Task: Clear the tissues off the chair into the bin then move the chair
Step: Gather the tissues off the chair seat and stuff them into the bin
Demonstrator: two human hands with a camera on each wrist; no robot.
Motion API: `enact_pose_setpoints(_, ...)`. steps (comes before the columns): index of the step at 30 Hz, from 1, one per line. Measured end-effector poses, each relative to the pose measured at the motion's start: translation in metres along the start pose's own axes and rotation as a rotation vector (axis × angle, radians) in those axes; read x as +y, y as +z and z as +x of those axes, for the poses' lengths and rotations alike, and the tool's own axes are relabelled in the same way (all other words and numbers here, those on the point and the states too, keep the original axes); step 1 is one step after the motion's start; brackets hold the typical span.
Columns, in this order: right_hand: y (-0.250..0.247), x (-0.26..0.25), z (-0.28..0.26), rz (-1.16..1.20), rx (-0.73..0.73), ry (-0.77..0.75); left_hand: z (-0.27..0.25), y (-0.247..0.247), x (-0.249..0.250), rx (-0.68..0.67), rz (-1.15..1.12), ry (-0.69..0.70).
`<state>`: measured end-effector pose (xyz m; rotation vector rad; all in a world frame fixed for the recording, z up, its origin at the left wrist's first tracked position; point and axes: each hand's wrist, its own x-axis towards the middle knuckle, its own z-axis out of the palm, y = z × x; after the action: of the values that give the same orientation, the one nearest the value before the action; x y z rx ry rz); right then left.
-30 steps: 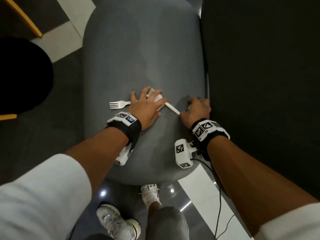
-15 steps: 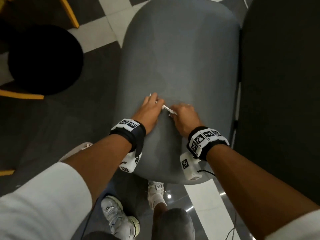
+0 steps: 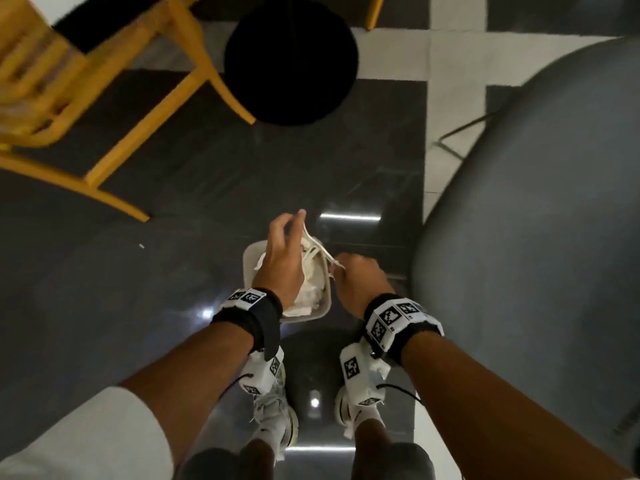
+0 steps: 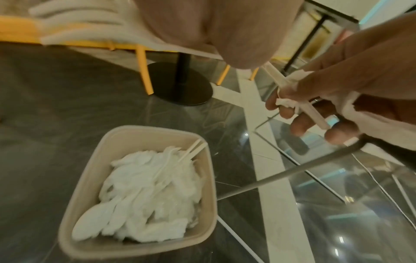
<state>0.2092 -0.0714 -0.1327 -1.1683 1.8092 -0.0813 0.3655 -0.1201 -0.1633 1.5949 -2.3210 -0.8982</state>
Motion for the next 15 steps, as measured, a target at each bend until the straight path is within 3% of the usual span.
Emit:
enact_pose_setpoints(7, 0.116, 0.011, 0.084, -0.116, -0.222, 0.233, -0.007, 0.077, -0.109, 0.224, -0.297, -0.450)
enact_pose_setpoints(11, 0.159, 0.013, 0.111, -0.105, -0.266, 0.159, -0.006, 0.101, -0.135, 0.013, -0.404, -0.612)
enact_pose_setpoints(15, 0.164, 0.010, 0.108, -0.069, -0.302, 0.174, -0.013, 0.085, -0.134, -0.243, -0.427, -0.673)
